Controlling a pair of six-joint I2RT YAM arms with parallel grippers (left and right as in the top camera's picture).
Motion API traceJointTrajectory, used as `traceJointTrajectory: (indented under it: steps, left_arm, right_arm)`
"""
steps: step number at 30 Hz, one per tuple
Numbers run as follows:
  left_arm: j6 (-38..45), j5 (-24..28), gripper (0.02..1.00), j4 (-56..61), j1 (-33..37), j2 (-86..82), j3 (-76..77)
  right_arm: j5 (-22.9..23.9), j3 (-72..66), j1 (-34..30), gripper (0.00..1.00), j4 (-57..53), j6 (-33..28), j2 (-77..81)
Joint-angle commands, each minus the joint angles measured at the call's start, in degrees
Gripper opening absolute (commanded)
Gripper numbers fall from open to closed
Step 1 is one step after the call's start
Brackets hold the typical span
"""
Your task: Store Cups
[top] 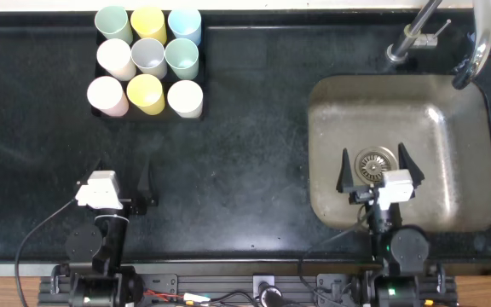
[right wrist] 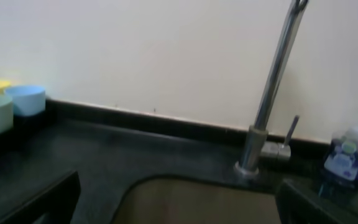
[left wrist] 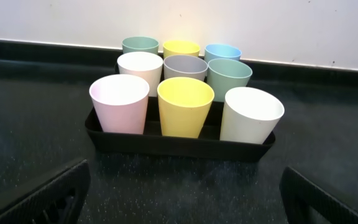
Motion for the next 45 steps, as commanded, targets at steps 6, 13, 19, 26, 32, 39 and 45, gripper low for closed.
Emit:
traceJointTrajectory:
  steps: [6,13,19,26,32,39,45]
  left_arm:
    - [1.03,-0.33,1.0,-0.11,-0.22,-0.59,-0.13]
    - [1.03,-0.33,1.0,-0.13,-0.22,-0.59,-0.13]
    - [1.03,-0.33,1.0,-0.11,-0.22,-0.59,-0.13]
    - [1.03,-0.33,1.0,-0.13,-0.22,-0.59,-0.13]
    - [1.03,-0.33,1.0,-0.13,-0.22,-0.59,-0.13]
    - [1.05,-0.33,1.0,-0.13,-0.22,-0.59,-0.13]
    - [1.03,-0.33,1.0,-0.13,-0.22,-0.59,-0.13]
  right_arm:
    - [-0.37,-0.79,-2.14,0.998,-5.92,-0.15,-5.05]
    - [-0.33,-0.79,-2.47,0.998,-10.05,-0.15,-5.07]
    - [-0.31,-0.79,-2.47,0.998,-10.1,-0.15,-5.07]
    - [-0.26,-0.79,-2.47,0.996,-10.1,-0.13,-5.03]
    - [-0.26,-0.79,-2.47,0.996,-10.1,-0.13,-5.03]
    - [-0.26,-0.79,-2.47,0.998,-10.1,-0.15,-5.03]
    - [-0.26,-0.79,-2.47,0.998,-10.1,-0.15,-5.03]
